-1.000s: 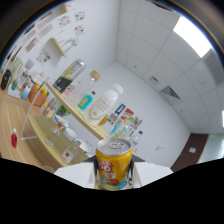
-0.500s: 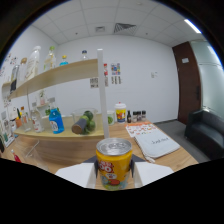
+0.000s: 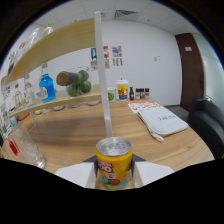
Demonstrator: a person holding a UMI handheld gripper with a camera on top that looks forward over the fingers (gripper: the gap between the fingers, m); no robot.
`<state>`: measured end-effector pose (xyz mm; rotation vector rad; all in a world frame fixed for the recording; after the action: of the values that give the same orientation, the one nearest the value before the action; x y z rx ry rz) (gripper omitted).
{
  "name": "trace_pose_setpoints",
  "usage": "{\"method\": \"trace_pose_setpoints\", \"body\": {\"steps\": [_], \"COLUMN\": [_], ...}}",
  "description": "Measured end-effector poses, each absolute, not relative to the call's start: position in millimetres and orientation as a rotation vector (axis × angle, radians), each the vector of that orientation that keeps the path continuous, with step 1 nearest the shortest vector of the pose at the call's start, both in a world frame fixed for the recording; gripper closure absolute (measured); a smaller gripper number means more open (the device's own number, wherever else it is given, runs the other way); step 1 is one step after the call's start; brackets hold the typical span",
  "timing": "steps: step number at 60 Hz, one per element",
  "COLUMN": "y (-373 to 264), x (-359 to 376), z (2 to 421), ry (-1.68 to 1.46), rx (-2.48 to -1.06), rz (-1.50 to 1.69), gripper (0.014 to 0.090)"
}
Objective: Make me a cup of Vodka Sunrise.
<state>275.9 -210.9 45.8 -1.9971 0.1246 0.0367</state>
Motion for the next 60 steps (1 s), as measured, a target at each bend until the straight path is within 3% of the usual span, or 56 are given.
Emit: {"method": "trace_pose_setpoints", "body": {"steps": [18, 20, 25, 27, 45, 60], "y": [-226, -228, -234, -237, -283, -324], "x": [276, 278, 280, 280, 200, 102], "z": [38, 37, 46, 53, 140, 139], "ry": [0.103, 0.108, 0.119, 0.127, 0.102, 0.112], "rx": [-2.037, -2.046, -2.045, -2.037, -1.963, -2.005], "rz": [-0.014, -0.03, -0.064, -0.076, -0.039, 0.029], "gripper": [0.049, 0.0451, 0.0238, 0.0192, 0.0191, 0.0195]}}
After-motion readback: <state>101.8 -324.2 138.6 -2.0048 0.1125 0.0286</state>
